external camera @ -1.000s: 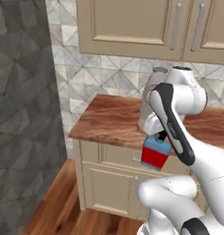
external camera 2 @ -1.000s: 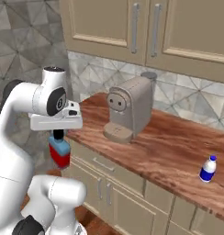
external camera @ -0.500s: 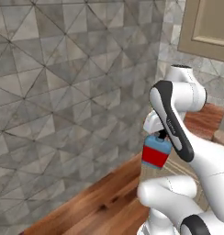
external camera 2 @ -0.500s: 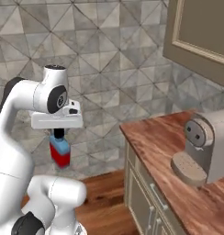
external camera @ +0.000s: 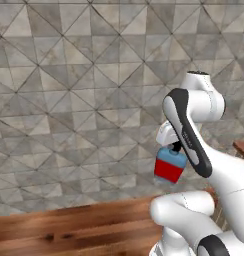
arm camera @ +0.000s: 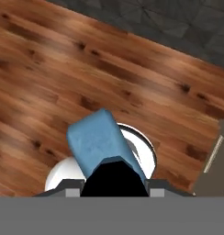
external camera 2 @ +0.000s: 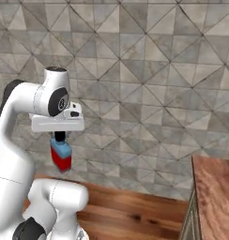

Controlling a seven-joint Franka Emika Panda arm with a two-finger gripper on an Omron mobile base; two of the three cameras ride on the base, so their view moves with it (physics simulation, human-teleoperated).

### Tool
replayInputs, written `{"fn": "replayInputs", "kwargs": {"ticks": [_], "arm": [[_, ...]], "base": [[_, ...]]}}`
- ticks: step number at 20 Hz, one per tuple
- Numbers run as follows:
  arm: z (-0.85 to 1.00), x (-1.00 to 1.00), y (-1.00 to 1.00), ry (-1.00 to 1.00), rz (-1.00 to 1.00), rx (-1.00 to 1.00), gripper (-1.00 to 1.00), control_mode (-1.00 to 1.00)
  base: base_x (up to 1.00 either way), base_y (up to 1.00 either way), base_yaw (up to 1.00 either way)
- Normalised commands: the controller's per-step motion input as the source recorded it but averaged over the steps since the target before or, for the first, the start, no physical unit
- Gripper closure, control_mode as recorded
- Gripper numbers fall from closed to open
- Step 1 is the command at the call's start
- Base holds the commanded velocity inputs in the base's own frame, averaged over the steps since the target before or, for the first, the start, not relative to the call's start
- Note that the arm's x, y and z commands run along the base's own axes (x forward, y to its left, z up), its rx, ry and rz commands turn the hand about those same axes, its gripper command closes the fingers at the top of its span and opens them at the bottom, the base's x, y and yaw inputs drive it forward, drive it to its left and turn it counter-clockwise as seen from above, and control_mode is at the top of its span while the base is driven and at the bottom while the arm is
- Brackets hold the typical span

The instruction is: Place the drinks on the dining counter in a tight cluster.

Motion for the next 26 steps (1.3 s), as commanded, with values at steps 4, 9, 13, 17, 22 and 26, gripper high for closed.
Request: {"fn": "replayInputs", "kwargs": {"ticks": [4, 9, 13, 17, 22, 26], "arm": [[0.0, 0.0, 0.0, 0.0, 0.0, 0.0, 1.0, 1.0], [0.0, 0.0, 0.0, 0.0, 0.0, 0.0, 1.0, 1.0], [0.0, 0.0, 0.0, 0.0, 0.0, 0.0, 1.0, 1.0], [0.0, 0.0, 0.0, 0.0, 0.0, 0.0, 1.0, 1.0], [0.0, 0.0, 0.0, 0.0, 0.0, 0.0, 1.0, 1.0], [0.0, 0.0, 0.0, 0.0, 0.0, 0.0, 1.0, 1.0]], "base": [[-0.01, 0.01, 0.85], [0.13, 0.0, 0.78], [0.29, 0.0, 0.76], [0.21, 0.2, 0.64], [0.21, -0.01, 0.66], [0.21, -0.33, 0.64]]}}
